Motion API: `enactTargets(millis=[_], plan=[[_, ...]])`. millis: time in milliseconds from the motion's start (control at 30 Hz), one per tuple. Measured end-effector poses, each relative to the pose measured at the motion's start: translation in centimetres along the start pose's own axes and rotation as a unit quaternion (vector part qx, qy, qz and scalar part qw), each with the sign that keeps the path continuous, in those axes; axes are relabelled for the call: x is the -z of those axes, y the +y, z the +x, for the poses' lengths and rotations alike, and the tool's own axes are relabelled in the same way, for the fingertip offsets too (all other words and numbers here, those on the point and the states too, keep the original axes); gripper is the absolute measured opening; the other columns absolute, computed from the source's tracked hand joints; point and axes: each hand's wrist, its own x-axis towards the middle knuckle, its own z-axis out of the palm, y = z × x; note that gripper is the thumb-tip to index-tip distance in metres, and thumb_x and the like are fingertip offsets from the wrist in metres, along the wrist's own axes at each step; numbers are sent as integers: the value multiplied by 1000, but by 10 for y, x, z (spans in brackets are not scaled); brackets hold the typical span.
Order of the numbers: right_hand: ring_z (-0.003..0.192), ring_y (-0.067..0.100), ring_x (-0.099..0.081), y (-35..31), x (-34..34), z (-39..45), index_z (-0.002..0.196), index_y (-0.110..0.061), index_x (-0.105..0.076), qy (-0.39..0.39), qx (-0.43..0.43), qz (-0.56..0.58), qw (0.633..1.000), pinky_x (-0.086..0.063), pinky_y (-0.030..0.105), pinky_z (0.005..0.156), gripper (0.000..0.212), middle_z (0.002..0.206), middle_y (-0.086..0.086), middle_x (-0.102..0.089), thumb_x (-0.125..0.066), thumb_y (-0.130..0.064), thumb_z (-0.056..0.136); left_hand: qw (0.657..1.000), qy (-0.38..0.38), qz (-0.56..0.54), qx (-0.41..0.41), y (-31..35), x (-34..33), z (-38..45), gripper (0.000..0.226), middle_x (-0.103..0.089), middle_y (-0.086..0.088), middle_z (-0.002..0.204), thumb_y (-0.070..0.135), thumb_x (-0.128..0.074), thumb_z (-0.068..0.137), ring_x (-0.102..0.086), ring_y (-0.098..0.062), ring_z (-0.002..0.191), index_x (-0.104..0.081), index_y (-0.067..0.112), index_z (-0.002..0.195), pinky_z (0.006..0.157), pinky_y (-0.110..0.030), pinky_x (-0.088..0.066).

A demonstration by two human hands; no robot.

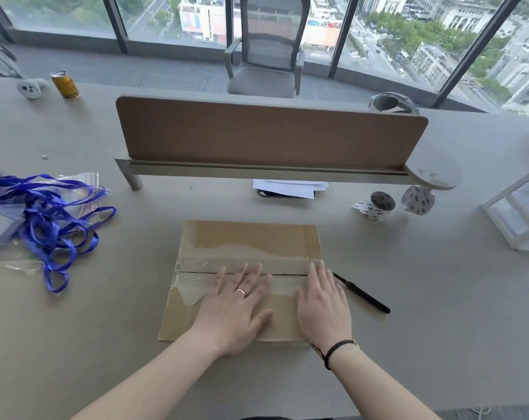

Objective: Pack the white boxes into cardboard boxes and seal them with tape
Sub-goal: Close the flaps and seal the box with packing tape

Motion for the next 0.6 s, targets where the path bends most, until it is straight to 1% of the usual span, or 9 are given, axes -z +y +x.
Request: enactTargets(millis=[33,67,100,167,233,300,400,467,600], plan=[[158,18,-1,-6,-6,-3,162,-28,-13,-17,38,-23,999,-2,41,126,62,170,-11,-5,-13,-46,103,1000,7,-1,-11,-2,-2,-5,73,21,14,164,71,1,93,24,-12,151,10,39,158,123,-46,15],[157,15,5,-11,-10,-6,162,-32,-9,-24,75,-40,996,7,43,124,69,169,-17,1,-1,-52,96,1000,14,-5,-16,-5,-3,-9,77,18,15,165,73,3,91,20,-10,152,7,37,159,124,-42,13],[157,12,6,-14,-13,-7,161,-35,-10,-25,103,-50,993,13,45,122,76,167,-22,3,7,-54,90,1000,20,-11,-16,-7,-3,-11,80,14,17,165,74,4,89,17,-8,153,4,36,160,124,-38,12],[156,9,6,-16,-16,-6,160,-39,-14,-29,138,-62,988,17,43,120,80,164,-25,6,10,-56,86,999,36,-24,-13,-9,-3,-12,78,6,18,166,71,-1,92,10,-6,154,-2,33,161,124,-34,10],[157,10,4,-15,-15,-2,158,-44,-19,-35,160,-70,984,15,41,122,79,166,-22,2,9,-58,86,998,48,-44,-8,-9,-2,-9,76,-3,19,167,65,-7,92,4,-6,154,-9,32,161,124,-32,6],[157,13,3,-16,-13,0,156,-46,-26,-45,178,-71,981,11,42,123,81,168,-20,-3,9,-61,84,997,53,-56,-7,-9,1,-6,77,-11,18,167,67,-7,92,-2,-7,155,-18,32,160,124,-31,2],[158,20,-4,-18,-13,-1,151,-45,-38,-39,201,-64,977,8,49,124,83,169,-14,-13,7,-73,88,996,61,-71,-1,-15,5,-7,87,-18,16,165,71,5,85,-7,-10,155,-30,36,156,126,-32,-3],[156,26,-15,-18,-16,-2,147,-45,-46,-17,217,-66,974,2,56,123,83,166,-9,-25,7,-75,90,994,80,-74,4,-21,3,-8,92,-24,15,164,71,12,82,-13,-13,155,-38,39,152,126,-35,-7],[149,26,-36,-23,-22,-4,136,-41,-58,16,207,-49,977,-18,63,120,55,155,-12,-47,-27,-65,98,991,119,-59,16,-28,-9,-9,93,-38,12,158,72,10,90,-27,-15,151,-47,30,149,124,-38,-18]])
